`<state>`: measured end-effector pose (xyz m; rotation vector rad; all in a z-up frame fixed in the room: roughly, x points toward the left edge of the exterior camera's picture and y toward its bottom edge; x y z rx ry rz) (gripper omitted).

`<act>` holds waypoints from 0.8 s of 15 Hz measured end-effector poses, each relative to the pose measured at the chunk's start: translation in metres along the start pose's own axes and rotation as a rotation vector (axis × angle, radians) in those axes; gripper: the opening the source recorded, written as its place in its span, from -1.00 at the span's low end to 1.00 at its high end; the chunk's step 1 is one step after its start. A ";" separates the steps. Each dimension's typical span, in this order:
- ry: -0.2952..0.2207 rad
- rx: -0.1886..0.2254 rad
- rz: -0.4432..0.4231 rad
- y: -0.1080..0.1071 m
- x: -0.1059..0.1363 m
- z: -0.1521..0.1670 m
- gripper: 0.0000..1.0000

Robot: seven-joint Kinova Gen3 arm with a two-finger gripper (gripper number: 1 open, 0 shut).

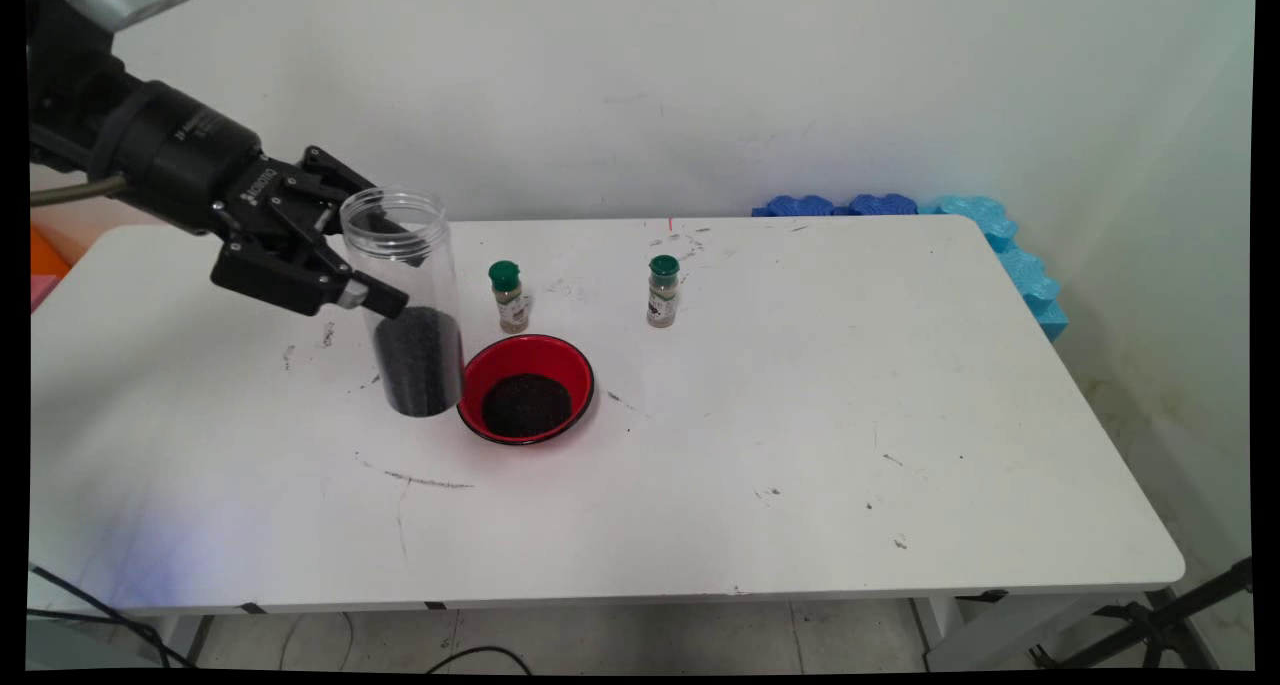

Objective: Pour the black seasoning powder in the red bowl

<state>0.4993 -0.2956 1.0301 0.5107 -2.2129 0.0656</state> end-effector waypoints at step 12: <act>-0.082 0.000 -0.204 -0.008 -0.029 0.002 -1.00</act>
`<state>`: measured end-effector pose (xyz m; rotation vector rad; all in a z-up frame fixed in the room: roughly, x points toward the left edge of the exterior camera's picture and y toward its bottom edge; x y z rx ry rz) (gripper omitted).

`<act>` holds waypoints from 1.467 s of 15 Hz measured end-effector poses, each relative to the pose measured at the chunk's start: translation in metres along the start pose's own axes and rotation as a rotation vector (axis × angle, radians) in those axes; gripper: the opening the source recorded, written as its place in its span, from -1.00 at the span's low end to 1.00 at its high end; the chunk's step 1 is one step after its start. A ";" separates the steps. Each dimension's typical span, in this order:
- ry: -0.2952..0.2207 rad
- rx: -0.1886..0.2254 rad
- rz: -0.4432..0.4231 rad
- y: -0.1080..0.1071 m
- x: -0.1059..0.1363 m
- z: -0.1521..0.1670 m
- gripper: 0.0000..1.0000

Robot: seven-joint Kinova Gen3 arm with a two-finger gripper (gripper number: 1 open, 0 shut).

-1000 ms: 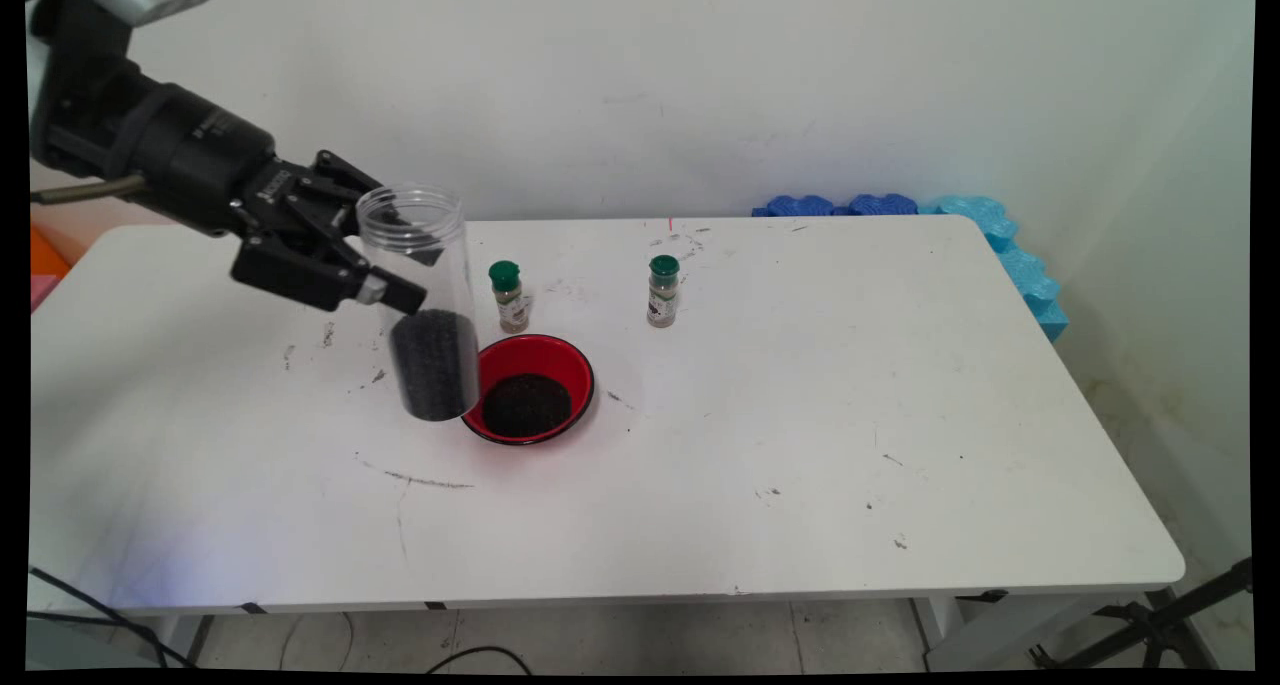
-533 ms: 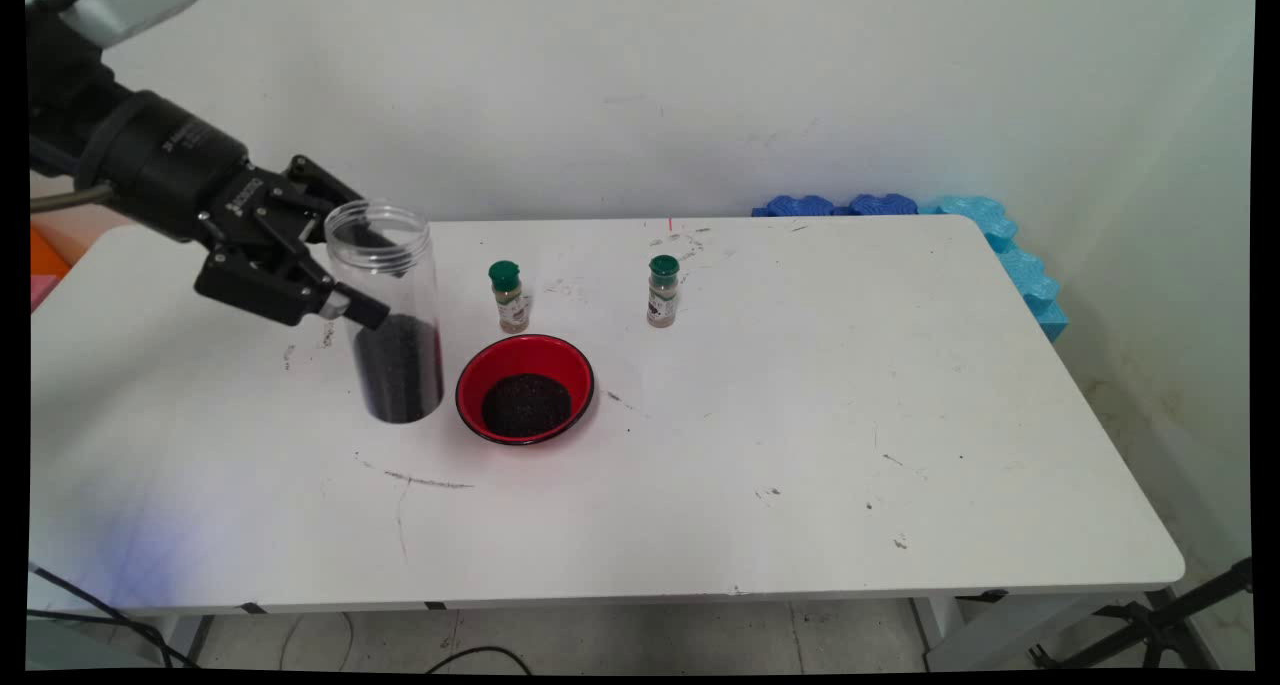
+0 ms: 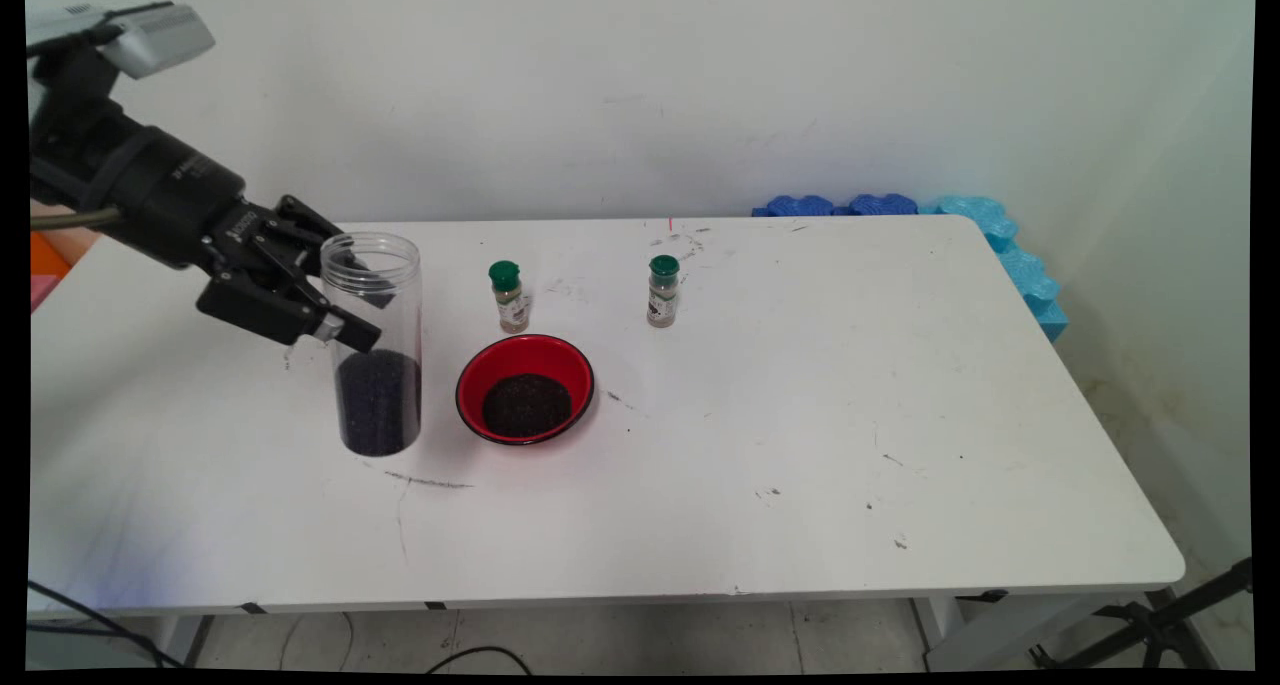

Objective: Pour the black seasoning powder in the red bowl

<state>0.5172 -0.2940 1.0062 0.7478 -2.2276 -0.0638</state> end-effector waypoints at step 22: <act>-0.022 -0.099 -0.885 -0.045 -0.041 0.063 -1.00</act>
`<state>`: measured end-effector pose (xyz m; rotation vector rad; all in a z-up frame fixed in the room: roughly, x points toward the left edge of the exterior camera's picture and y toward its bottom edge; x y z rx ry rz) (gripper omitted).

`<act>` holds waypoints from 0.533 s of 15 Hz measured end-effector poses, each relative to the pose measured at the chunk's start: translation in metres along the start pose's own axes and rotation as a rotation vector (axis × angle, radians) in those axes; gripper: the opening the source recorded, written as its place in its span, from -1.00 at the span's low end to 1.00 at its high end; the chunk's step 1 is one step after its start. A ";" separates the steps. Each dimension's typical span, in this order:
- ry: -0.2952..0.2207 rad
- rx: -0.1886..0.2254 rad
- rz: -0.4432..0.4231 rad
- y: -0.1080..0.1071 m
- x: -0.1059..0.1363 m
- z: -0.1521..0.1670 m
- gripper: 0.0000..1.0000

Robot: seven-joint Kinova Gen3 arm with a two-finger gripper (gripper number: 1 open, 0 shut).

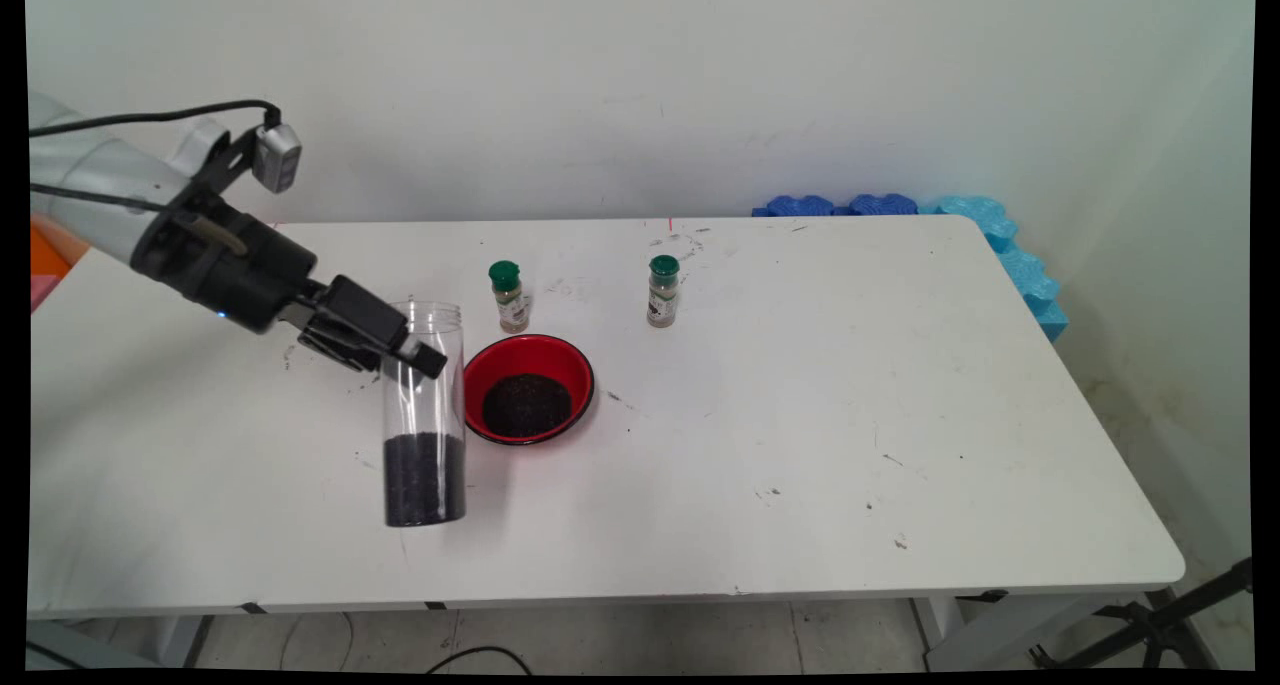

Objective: Pour the black seasoning powder in the red bowl

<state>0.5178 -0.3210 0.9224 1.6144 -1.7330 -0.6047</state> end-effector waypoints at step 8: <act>0.046 -0.067 -0.333 -0.013 0.014 0.015 -1.00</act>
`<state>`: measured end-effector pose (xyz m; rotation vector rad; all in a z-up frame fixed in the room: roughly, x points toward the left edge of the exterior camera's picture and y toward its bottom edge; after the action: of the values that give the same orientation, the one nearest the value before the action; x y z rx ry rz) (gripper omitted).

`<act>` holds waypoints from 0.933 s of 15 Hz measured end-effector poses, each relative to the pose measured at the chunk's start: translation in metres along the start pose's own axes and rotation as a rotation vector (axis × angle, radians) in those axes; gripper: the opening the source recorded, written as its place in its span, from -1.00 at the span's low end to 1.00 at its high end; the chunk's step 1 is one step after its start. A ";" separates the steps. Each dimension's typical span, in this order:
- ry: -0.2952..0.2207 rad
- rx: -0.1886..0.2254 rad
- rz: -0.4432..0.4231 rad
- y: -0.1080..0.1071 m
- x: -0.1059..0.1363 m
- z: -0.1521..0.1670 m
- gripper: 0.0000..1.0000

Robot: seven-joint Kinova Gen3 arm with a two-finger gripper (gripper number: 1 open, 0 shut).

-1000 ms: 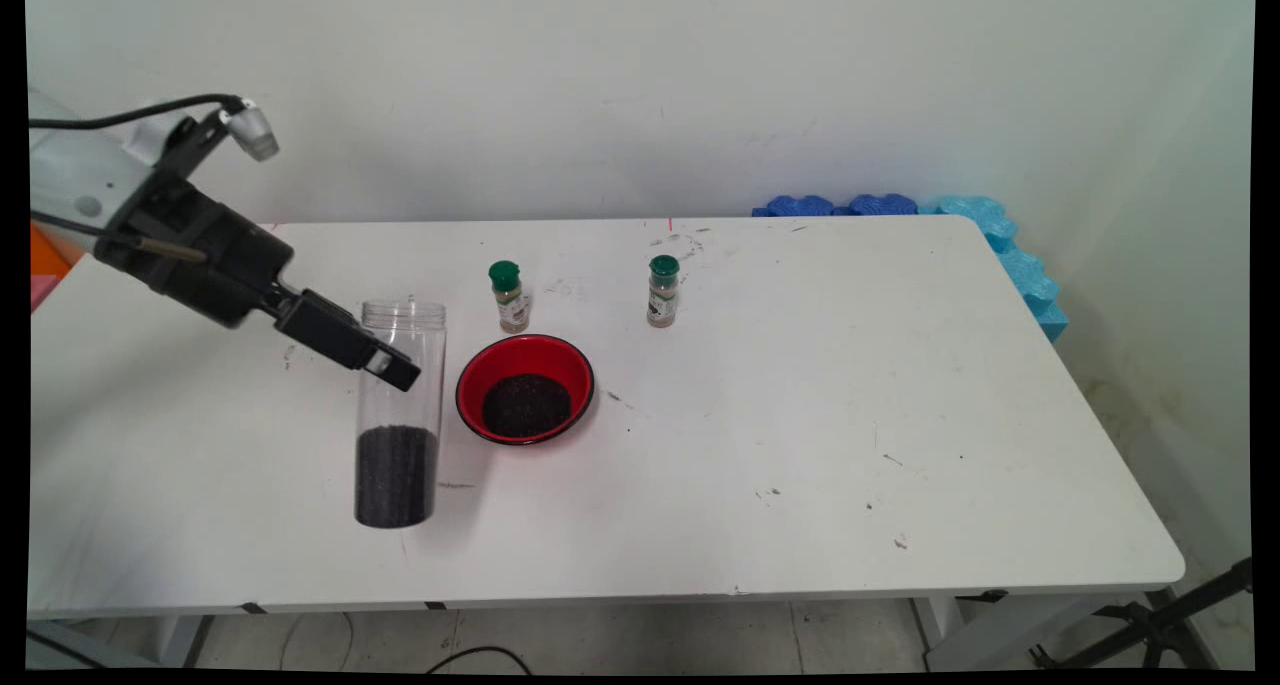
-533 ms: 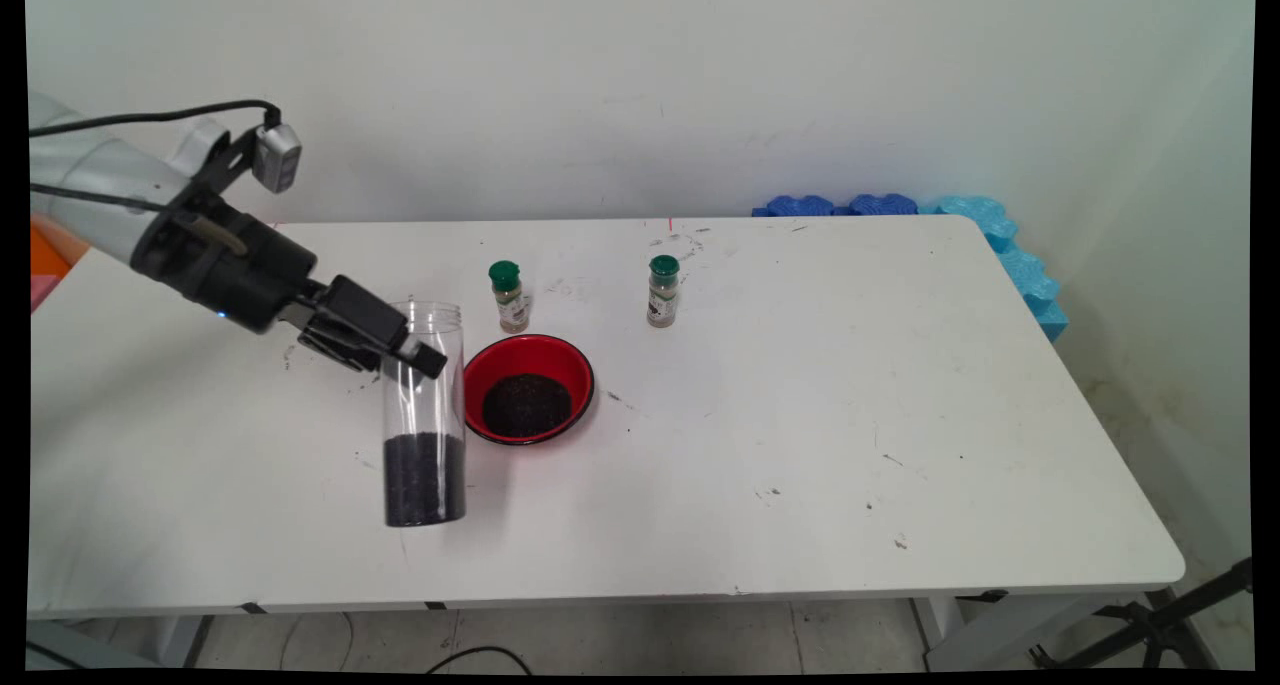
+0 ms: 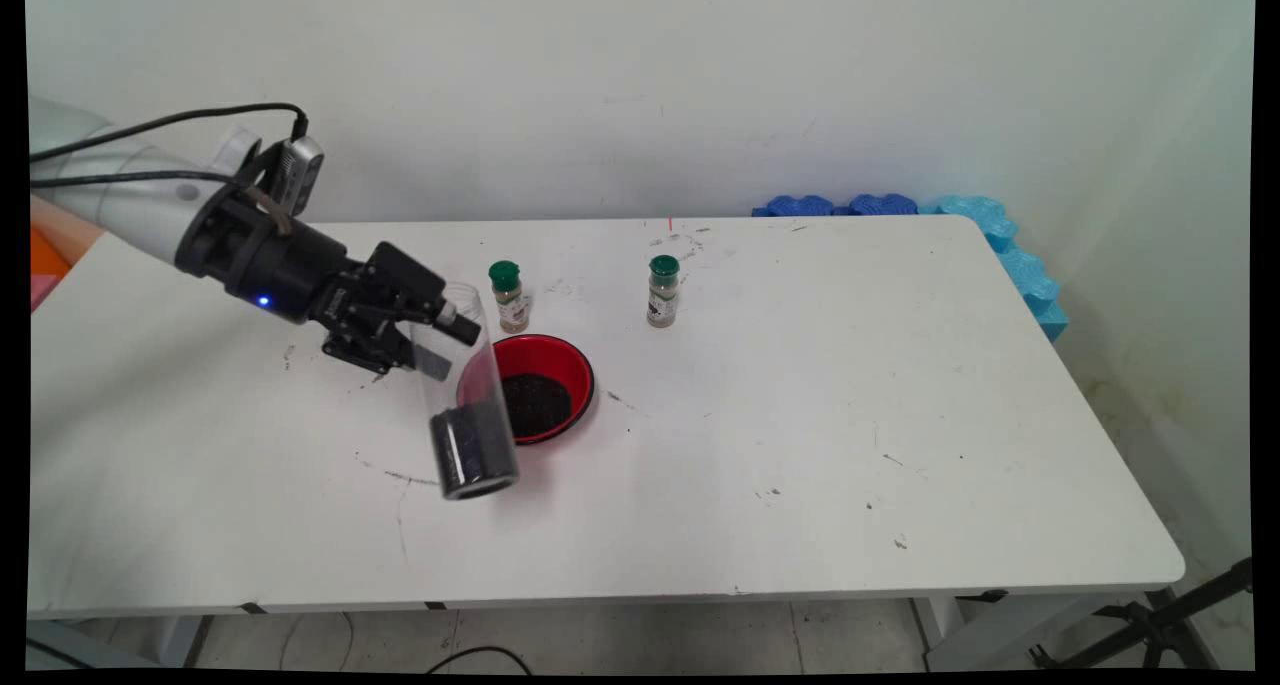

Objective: Pour the black seasoning powder in the red bowl

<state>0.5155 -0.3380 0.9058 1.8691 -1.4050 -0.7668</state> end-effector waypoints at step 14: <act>0.041 -0.081 -0.431 -0.015 0.011 0.012 -1.00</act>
<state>0.5168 -0.3474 0.8860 2.1373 -0.9376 -0.9675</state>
